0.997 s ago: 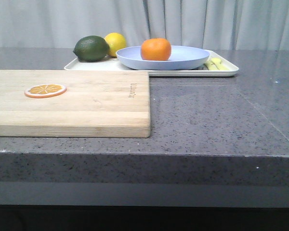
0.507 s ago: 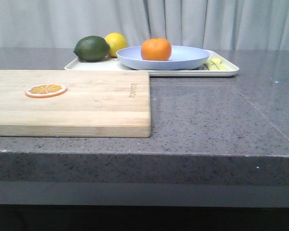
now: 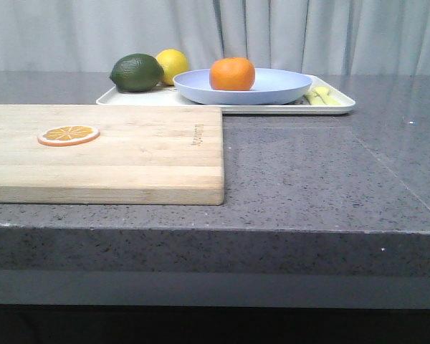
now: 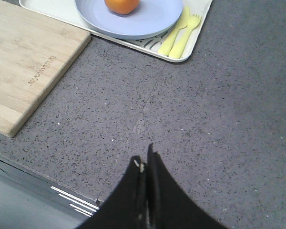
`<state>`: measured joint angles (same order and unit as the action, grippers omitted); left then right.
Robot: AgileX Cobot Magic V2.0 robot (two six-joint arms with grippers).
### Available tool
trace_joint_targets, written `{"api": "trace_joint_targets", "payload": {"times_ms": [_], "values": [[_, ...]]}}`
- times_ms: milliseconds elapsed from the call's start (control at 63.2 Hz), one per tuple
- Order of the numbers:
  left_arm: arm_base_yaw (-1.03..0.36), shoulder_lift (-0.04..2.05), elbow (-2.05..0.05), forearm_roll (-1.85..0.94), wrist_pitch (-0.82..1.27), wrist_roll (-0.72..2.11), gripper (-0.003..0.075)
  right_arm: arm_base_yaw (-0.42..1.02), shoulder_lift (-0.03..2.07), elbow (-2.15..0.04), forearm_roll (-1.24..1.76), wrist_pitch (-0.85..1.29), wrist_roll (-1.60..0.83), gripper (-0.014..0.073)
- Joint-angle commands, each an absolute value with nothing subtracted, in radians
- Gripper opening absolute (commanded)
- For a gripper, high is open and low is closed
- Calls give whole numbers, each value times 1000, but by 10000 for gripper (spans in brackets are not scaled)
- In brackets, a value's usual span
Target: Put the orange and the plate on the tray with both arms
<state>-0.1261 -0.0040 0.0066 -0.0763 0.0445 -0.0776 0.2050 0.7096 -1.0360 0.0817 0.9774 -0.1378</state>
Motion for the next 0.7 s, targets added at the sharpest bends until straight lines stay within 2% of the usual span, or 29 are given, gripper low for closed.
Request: {"api": "trace_joint_targets", "payload": {"times_ms": [0,681], "values": [[-121,-23,35,-86,-35,-83,-20,205,716,-1058,72,906,-142,-65],[-121,-23,35,-27,-40,-84,-20,205,716,-1058,72,906,-142,-65]]}}
